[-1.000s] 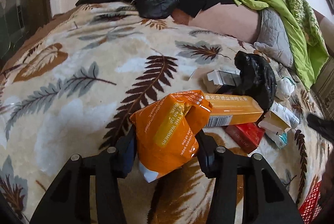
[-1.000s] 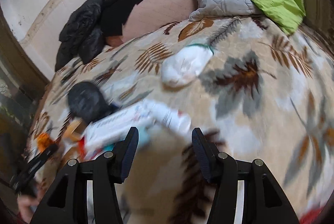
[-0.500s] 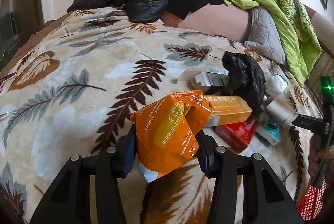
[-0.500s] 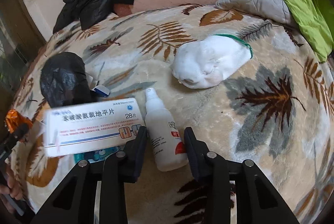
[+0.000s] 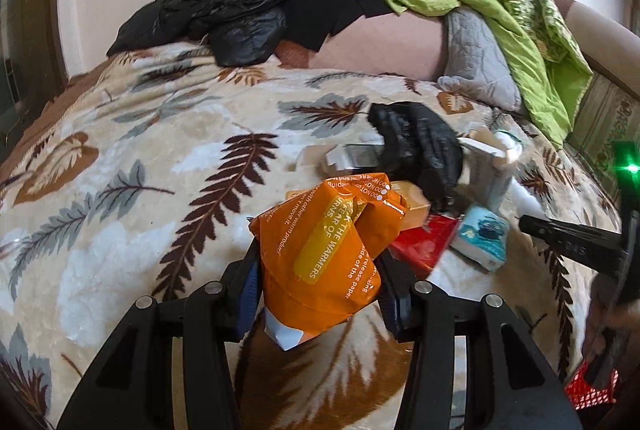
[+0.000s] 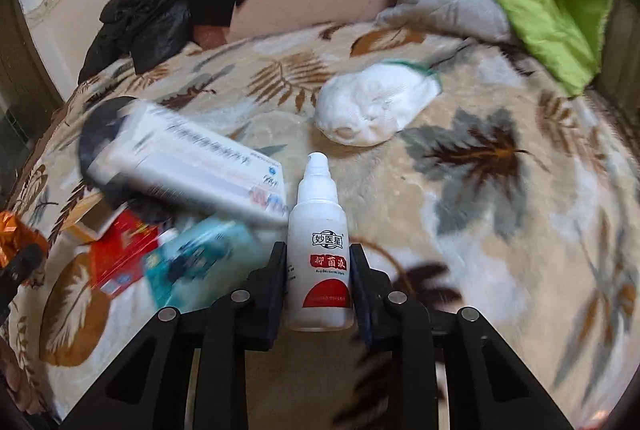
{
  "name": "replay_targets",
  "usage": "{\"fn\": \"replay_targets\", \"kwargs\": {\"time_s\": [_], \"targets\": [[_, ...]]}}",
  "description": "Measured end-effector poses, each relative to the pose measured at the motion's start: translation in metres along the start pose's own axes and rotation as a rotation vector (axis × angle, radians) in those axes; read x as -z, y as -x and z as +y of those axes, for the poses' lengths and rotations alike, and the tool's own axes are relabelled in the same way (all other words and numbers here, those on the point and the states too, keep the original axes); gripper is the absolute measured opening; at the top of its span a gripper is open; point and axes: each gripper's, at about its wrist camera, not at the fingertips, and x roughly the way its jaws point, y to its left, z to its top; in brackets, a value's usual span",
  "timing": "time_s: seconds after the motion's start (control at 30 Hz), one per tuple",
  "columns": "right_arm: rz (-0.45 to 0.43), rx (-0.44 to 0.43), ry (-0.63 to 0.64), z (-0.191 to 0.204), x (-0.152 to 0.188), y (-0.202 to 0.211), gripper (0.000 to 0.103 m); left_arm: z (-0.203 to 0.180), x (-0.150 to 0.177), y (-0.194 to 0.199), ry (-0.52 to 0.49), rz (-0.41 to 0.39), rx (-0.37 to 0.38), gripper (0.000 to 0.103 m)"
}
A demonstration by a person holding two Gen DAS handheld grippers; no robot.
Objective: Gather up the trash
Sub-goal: 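Hold the orange wrapper in the left gripper while the right gripper grasps the white spray bottle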
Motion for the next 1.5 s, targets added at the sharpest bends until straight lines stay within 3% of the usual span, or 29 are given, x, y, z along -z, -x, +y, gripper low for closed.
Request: {"fn": "replay_targets", "kwargs": {"time_s": [0.3,0.47,0.8,1.07,1.5], "targets": [[-0.176,-0.067,-0.014,0.029,0.030,0.089,0.032,-0.031,0.011,0.018,-0.074,-0.045,0.012,0.048],[-0.217,-0.091,-0.049,0.039,0.047,0.109,0.032,-0.044,0.021,0.031,-0.120,-0.083,-0.007,0.048],[-0.241,-0.062,-0.009,0.063,0.060,0.115,0.032,-0.045,0.034,0.053,-0.132,-0.107,-0.027,0.048],[-0.203,-0.092,-0.081,0.046,0.057,0.103,0.032,-0.040,0.032,0.050,-0.119,-0.103,-0.044,0.048],[-0.213,-0.097,-0.047,0.056,0.057,0.104,0.032,-0.043,0.033,0.048,-0.141,-0.106,-0.063,0.049]]}}
